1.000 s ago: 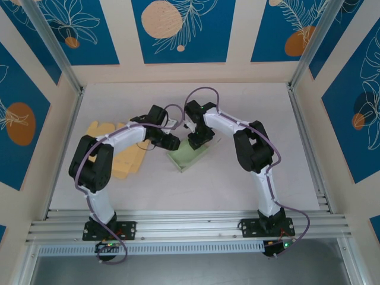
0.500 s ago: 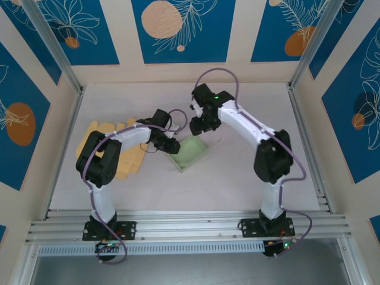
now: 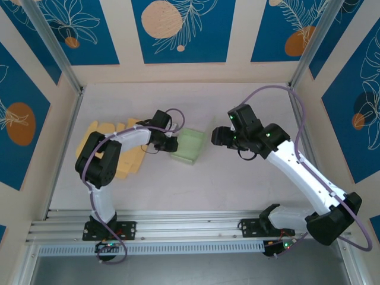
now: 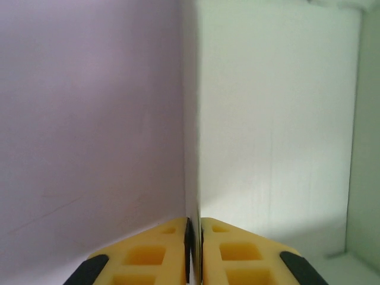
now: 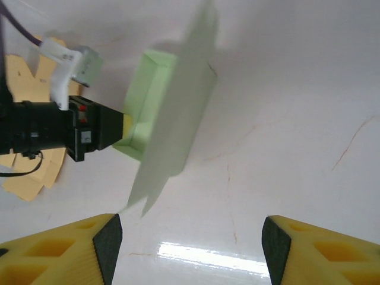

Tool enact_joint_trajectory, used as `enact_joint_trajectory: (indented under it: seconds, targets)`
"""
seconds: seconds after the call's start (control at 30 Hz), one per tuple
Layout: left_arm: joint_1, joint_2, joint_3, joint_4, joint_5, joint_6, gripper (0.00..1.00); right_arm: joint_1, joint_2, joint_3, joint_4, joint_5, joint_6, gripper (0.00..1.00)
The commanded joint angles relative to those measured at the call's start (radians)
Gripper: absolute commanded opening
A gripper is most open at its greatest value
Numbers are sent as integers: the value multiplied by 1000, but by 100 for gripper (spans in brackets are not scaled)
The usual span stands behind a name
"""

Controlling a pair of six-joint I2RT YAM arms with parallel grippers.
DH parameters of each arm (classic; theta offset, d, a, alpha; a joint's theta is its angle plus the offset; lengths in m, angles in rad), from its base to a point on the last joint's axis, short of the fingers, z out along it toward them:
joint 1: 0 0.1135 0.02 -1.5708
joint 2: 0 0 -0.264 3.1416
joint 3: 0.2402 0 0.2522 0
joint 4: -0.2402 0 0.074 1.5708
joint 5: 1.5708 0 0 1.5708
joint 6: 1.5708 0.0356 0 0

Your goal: Fold the paper box

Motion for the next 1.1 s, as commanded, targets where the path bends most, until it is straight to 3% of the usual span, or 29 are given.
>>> enact_joint_trajectory:
  seconds: [0.0,0.23,0.37,0.4,0.6,0.9,1.07]
  targets:
    - [-25,-44,-29,35,-54,-148,13,8,4,-17,39,-19,82,66]
    - [-75,-69,-132,162,-165,-472,14,13,-17,-71,79,21,75,69]
    - [-111,-72,-154,228,-208,-599,38,11,-47,-110,91,38,68,71]
    - [-119,-70,-152,242,-209,-621,39,10,-55,-115,86,47,66,71]
    - [-176,-41,-132,361,-153,-714,40,3,-116,-143,57,90,55,71]
    - [-259,-6,-148,546,-3,-848,59,-28,-189,-196,20,104,69,72]
    - [-235,-127,-205,497,-33,-789,63,-34,-201,-272,54,89,133,72]
